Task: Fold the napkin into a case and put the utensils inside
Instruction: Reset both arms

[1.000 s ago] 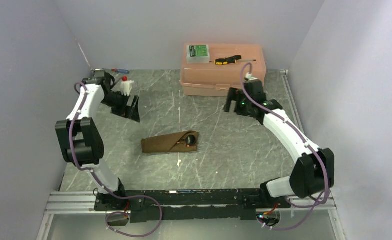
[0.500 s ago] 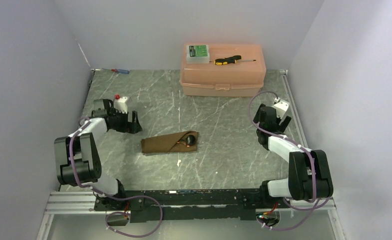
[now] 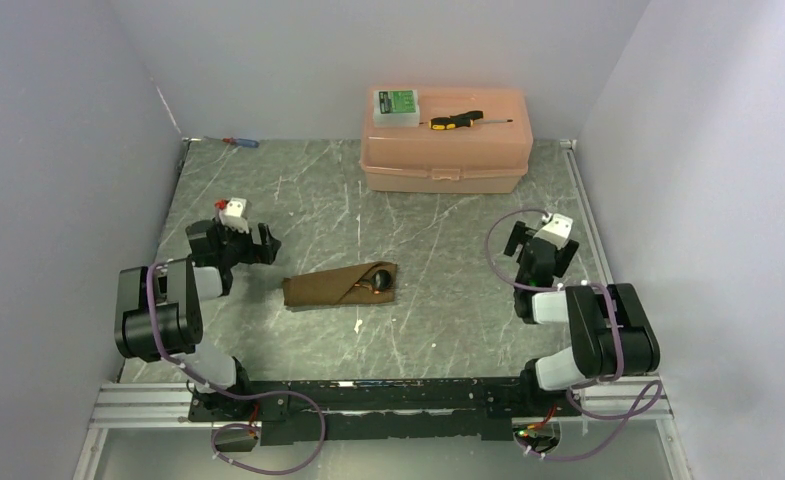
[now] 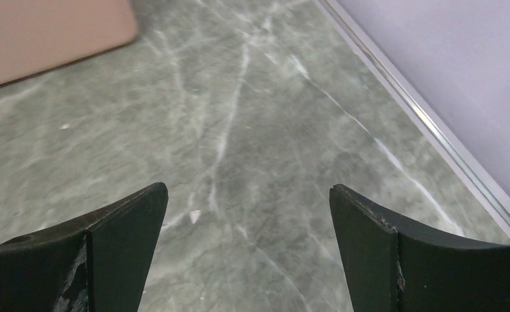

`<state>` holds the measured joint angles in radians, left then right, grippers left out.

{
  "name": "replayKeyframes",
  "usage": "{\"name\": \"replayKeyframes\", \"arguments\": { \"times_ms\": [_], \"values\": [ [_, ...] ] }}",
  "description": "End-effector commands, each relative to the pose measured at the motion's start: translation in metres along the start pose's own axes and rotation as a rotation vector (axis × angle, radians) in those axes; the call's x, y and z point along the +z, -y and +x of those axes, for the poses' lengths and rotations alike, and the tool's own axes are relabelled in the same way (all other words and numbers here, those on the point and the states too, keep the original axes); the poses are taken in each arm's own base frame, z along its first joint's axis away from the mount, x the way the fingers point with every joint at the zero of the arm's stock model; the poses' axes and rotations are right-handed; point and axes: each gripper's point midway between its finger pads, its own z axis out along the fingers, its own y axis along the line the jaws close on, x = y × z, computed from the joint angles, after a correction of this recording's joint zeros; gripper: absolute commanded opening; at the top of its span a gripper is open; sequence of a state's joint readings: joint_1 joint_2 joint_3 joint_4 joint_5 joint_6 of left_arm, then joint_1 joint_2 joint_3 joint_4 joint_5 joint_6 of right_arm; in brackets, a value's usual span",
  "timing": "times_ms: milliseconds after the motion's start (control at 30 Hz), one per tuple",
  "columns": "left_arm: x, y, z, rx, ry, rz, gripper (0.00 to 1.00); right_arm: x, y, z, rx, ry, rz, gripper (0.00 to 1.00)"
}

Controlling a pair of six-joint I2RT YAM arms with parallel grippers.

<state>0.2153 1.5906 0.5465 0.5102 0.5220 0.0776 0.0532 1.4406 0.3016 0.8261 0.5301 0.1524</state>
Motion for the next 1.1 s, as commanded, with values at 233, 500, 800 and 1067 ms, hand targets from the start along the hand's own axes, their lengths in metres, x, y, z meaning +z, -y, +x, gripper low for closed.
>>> {"name": "replayKeyframes", "arguments": {
  "times_ms": [233, 500, 800, 1067],
  "values": [
    [-0.002, -0.005, -0.020, 0.078, 0.238, -0.099, 0.96, -0.001, -0.028, -0.032, 0.002, 0.172, -0.197, 1.00],
    [-0.003, -0.005, -0.017, 0.082, 0.214, -0.101, 0.95, -0.002, -0.027, -0.030, 0.003, 0.169, -0.196, 1.00],
    [-0.003, -0.005, -0.017, 0.081, 0.220, -0.101, 0.96, -0.002, -0.026, -0.030, 0.000, 0.166, -0.193, 1.00],
    [-0.003, -0.006, -0.018, 0.082, 0.223, -0.103, 0.95, -0.002, -0.027, -0.030, -0.001, 0.164, -0.195, 1.00]
  ]
}}
